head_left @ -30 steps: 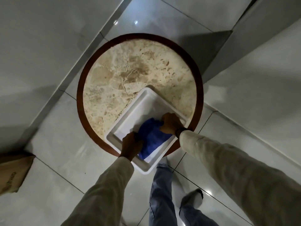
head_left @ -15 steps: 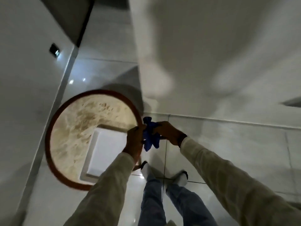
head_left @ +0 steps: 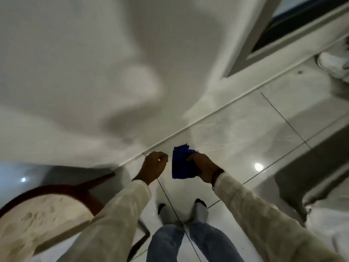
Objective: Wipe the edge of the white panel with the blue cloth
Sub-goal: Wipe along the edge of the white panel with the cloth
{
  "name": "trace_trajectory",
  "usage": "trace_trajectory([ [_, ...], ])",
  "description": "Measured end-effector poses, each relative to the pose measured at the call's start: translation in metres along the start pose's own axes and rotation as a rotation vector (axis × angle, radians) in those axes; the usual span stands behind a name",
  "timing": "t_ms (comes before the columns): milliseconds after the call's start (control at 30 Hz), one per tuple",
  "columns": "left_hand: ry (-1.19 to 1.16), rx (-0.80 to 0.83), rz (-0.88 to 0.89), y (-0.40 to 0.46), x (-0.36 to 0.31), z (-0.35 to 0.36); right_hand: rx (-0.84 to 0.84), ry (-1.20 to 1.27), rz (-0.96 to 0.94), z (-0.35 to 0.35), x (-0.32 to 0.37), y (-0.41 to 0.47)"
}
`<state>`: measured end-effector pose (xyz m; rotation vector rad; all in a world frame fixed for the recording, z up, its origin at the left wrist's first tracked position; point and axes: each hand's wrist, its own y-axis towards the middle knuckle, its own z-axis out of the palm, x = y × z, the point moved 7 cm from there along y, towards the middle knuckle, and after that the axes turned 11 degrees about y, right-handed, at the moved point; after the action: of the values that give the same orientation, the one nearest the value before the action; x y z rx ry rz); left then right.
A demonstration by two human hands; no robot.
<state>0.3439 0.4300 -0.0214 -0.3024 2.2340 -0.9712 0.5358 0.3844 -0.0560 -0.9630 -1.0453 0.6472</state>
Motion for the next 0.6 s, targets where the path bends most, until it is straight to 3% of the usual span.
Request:
trace_trajectory([
  [67,0.684,-0.064,0.274,0.086,0.0,0.046,-0.072,0.19,0.02,-0.052,-0.034,0.089],
  [100,0.936,-0.146,0.366,0.089,-0.003,0.031,-0.074,0.231,0.031,-0.05,-0.032,0.098],
  [133,1.083,-0.232,0.466,0.096,-0.007,0.023,-0.067,0.257,0.038,-0.047,-0.03,0.105],
  [233,1.457,-0.274,0.692,0.19,0.009,0.061,-0.04,0.343,-0.027,-0.057,-0.056,0.212],
  [367,1.817,-0.317,0.843,0.314,0.043,0.105,-0.023,0.413,-0.097,-0.052,-0.096,0.368],
  [600,2.215,-0.616,0.938,0.44,0.098,0.128,-0.097,0.693,-0.154,-0.014,-0.149,0.551],
])
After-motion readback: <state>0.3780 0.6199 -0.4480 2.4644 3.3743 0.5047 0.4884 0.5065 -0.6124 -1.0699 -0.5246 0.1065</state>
